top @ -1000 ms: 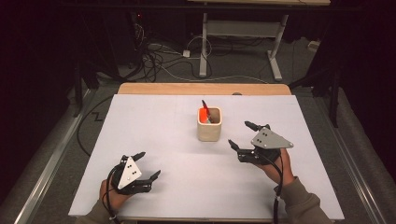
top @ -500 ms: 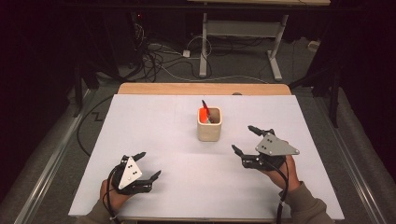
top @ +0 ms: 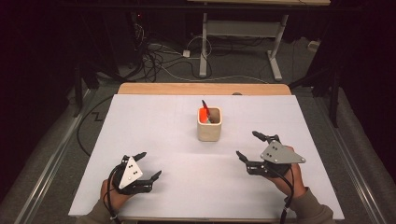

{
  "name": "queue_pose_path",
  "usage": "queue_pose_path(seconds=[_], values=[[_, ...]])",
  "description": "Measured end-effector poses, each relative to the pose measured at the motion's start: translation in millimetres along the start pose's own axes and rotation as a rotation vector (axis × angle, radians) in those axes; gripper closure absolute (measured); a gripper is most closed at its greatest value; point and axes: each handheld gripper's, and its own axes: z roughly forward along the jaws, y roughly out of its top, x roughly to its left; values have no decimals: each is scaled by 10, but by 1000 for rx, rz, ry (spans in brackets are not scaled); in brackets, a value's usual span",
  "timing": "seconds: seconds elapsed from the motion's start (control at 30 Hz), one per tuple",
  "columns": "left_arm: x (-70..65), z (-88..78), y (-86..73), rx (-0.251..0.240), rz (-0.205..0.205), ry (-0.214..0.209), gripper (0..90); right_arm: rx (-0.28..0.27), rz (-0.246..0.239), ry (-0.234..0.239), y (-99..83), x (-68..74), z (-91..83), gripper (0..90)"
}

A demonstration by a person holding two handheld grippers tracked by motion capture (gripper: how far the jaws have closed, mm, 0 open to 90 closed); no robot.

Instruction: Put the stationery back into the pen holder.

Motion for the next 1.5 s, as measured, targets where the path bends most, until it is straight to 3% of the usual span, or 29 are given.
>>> queue_pose_path(seconds=[0.47,1.03,1.3,1.5], values=[[-6,8,5,2,6,-2,185,17,-14,8,-222,67,-117,212],[-10,39,18,5,14,-10,185,57,23,-10,-552,29,-299,211],[-20,63,39,3,19,-17,185,86,13,-22,-709,44,-370,208],[-44,84,63,6,31,-25,185,102,39,-22,-861,51,-445,205]])
